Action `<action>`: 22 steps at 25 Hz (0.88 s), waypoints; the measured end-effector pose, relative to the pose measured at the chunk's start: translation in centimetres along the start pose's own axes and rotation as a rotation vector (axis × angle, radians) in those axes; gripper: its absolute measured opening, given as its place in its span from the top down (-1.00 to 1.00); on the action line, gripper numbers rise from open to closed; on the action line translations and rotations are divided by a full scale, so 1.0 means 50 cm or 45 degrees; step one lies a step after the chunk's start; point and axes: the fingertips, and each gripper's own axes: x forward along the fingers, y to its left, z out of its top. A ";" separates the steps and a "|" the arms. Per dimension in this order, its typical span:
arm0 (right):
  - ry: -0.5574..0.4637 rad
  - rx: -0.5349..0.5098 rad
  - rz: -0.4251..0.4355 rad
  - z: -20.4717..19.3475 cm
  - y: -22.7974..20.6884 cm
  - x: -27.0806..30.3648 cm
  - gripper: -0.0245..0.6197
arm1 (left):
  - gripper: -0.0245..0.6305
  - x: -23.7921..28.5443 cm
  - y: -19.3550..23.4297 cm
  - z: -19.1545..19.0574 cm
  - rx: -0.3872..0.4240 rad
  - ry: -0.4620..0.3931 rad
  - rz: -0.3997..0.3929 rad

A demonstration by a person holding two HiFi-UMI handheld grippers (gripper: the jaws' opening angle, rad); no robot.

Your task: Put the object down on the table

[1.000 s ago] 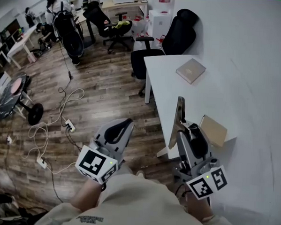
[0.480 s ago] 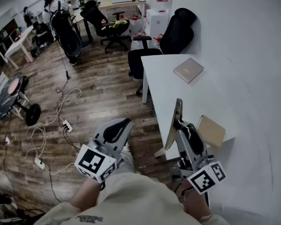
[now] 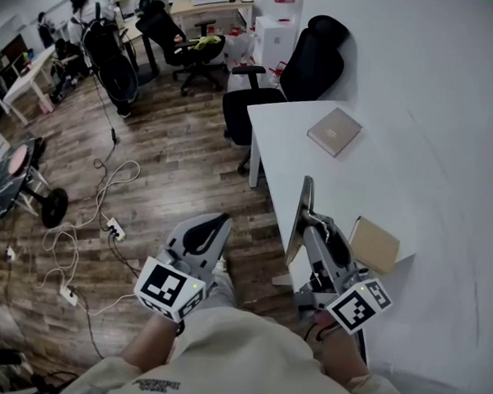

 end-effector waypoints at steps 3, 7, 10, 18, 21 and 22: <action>0.021 0.052 -0.012 -0.014 -0.033 0.072 0.16 | 0.86 0.040 0.064 -0.009 -0.014 0.008 -0.001; 0.047 0.124 -0.047 -0.029 -0.078 0.184 0.16 | 0.86 0.101 0.162 -0.020 -0.036 0.024 -0.014; 0.060 0.171 -0.082 -0.036 -0.108 0.272 0.16 | 0.86 0.148 0.242 -0.024 -0.055 0.041 -0.027; 0.073 0.252 -0.190 -0.045 -0.179 0.522 0.16 | 0.86 0.270 0.457 -0.047 -0.096 0.131 -0.124; 0.057 0.310 -0.233 -0.044 -0.219 0.602 0.16 | 0.86 0.313 0.528 -0.054 -0.091 0.154 -0.137; 0.053 0.338 -0.255 -0.048 -0.235 0.624 0.16 | 0.86 0.326 0.550 -0.056 -0.090 0.161 -0.141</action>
